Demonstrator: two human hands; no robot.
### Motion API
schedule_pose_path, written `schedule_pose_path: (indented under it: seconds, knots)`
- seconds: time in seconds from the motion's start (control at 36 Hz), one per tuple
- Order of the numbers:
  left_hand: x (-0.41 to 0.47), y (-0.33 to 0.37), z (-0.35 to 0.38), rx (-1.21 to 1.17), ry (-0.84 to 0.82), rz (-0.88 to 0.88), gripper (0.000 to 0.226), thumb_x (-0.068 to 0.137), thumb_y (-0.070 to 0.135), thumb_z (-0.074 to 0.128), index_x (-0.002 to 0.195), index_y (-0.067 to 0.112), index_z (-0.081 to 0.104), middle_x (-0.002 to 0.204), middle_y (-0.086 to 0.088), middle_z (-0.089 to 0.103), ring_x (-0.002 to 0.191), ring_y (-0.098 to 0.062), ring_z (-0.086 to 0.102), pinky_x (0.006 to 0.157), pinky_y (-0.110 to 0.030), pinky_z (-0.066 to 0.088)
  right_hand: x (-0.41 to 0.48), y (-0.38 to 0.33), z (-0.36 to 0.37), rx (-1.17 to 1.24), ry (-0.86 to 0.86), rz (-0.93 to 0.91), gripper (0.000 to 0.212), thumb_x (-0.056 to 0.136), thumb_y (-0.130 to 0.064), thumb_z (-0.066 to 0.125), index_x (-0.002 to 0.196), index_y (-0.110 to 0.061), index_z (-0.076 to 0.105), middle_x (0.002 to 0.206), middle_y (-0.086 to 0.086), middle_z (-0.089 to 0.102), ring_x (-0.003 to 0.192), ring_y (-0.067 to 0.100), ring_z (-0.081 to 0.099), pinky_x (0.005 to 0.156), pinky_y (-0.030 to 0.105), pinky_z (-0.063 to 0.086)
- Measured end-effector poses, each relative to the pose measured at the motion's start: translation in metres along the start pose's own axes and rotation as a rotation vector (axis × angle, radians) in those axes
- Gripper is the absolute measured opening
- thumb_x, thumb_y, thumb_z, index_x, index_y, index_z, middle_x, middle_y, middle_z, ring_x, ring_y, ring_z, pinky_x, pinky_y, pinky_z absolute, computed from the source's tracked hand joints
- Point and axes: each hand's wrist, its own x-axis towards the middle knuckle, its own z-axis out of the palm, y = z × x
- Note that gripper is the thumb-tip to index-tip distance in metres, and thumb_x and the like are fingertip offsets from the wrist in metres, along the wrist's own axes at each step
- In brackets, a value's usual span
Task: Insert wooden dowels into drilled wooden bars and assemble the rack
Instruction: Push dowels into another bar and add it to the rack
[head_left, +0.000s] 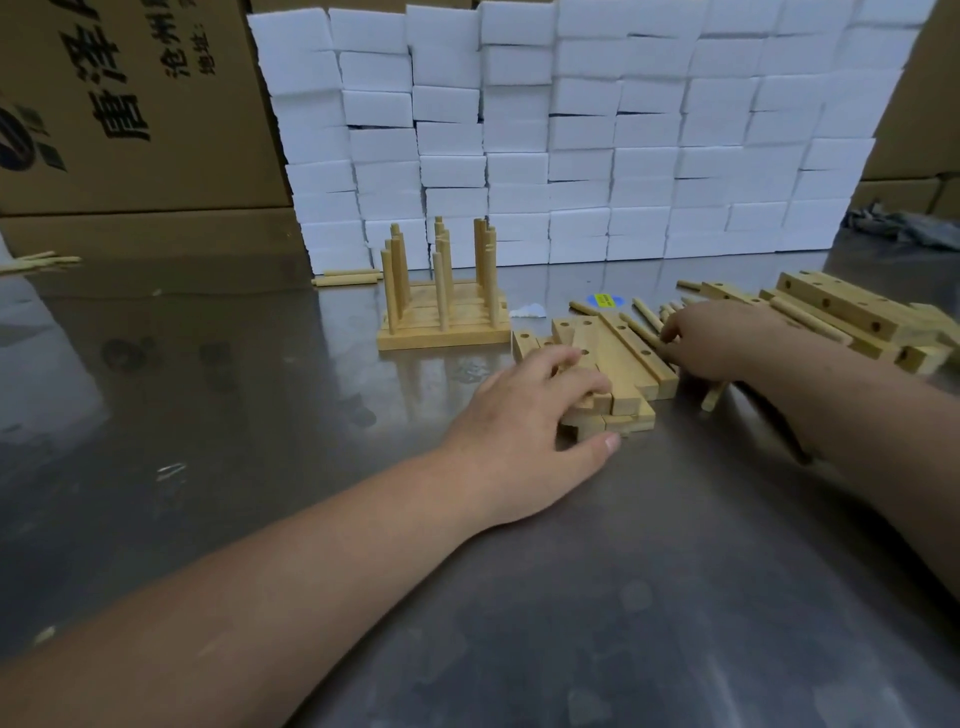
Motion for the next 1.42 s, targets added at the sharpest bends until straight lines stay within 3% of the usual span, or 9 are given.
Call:
schedule_pose_path:
  seconds: [0.17,0.28,0.39,0.53,0.83,1.0,1.19,1.31,1.42]
  knots:
    - [0.003,-0.005,0.002,-0.075,0.167,-0.077,0.014,0.085,0.036,0.060,0.088,0.033,0.047,0.115,0.018,0.041,0.092,0.003,0.040,0.071,-0.017,0.029,0.004,-0.002,0.005,-0.026,0.044,0.009,0.036,0.091,-0.046,0.042,0.094,-0.017,0.063,0.079,0.002,0.058,0.071,0.017,0.054,0.055,0.026,0.041]
    - [0.005,-0.009,0.001,-0.122,0.267,-0.162,0.014,0.088,0.027,0.058,0.087,0.033,0.046,0.095,0.018,0.043,0.077,-0.004,0.043,0.061,-0.009,0.033,0.007,-0.002,0.005,-0.038,0.107,0.001,0.038,0.091,-0.048,0.040,0.108,-0.022,0.062,0.093,0.005,0.059,0.081,0.020,0.055,0.053,0.025,0.038]
    - [0.008,-0.012,-0.001,-0.224,0.282,-0.237,0.022,0.093,0.024,0.050,0.108,0.038,0.045,0.097,0.019,0.050,0.071,-0.007,0.052,0.048,-0.016,0.040,0.006,-0.007,0.006,-0.063,0.051,-0.021,0.043,0.094,-0.042,0.041,0.137,-0.037,0.037,0.131,0.010,0.047,0.115,0.030,0.047,0.080,0.037,0.045]
    - [0.010,-0.019,0.000,-0.273,0.294,-0.293,0.038,0.098,0.026,0.043,0.135,0.028,0.048,0.101,0.012,0.055,0.077,-0.006,0.052,0.060,-0.015,0.037,0.004,-0.009,0.006,-0.109,0.013,-0.090,0.042,0.096,-0.030,0.039,0.136,-0.041,0.037,0.136,0.006,0.042,0.123,0.029,0.038,0.094,0.043,0.037]
    - [0.015,-0.027,0.000,-0.568,0.438,-0.404,0.028,0.097,0.023,0.044,0.117,0.029,0.063,0.070,0.011,0.058,0.044,0.009,0.046,0.040,-0.006,0.032,0.000,-0.009,0.000,-0.017,0.080,-0.050,0.018,0.093,-0.028,0.045,0.094,-0.022,0.062,0.079,0.000,0.058,0.074,0.016,0.053,0.056,0.027,0.040]
    - [0.018,-0.030,-0.002,-0.693,0.495,-0.480,0.030,0.098,0.025,0.043,0.122,0.030,0.061,0.084,0.010,0.062,0.076,-0.010,0.061,0.044,0.000,0.034,0.000,-0.011,0.000,-0.059,0.027,0.003,0.015,0.089,-0.019,0.046,0.095,-0.015,0.060,0.079,0.002,0.057,0.070,0.017,0.054,0.050,0.025,0.036]
    - [0.020,-0.033,-0.004,-0.787,0.522,-0.545,0.023,0.097,0.022,0.045,0.092,0.040,0.058,0.080,0.007,0.064,0.081,-0.019,0.061,0.066,-0.026,0.046,-0.005,-0.015,-0.019,0.111,0.221,0.040,0.022,0.089,-0.007,0.042,0.107,-0.007,0.054,0.090,0.010,0.040,0.063,0.021,0.044,0.053,0.029,0.034]
    - [0.022,-0.040,-0.008,-0.916,0.515,-0.547,0.033,0.095,0.013,0.051,0.127,0.017,0.056,0.091,0.004,0.063,0.083,-0.013,0.061,0.091,-0.034,0.046,-0.022,-0.042,-0.039,0.333,0.388,-0.097,0.025,0.096,-0.014,0.036,0.114,-0.009,0.054,0.096,0.008,0.037,0.060,0.018,0.040,0.049,0.028,0.028]
    - [0.027,-0.045,-0.016,-1.209,0.540,-0.579,0.041,0.093,-0.001,0.049,0.134,0.001,0.046,0.096,-0.002,0.055,0.077,-0.014,0.058,0.076,-0.022,0.049,-0.051,-0.062,-0.059,0.451,0.389,-0.344,0.026,0.094,-0.021,0.038,0.101,-0.017,0.063,0.076,0.003,0.057,0.056,0.014,0.044,0.050,0.026,0.034]
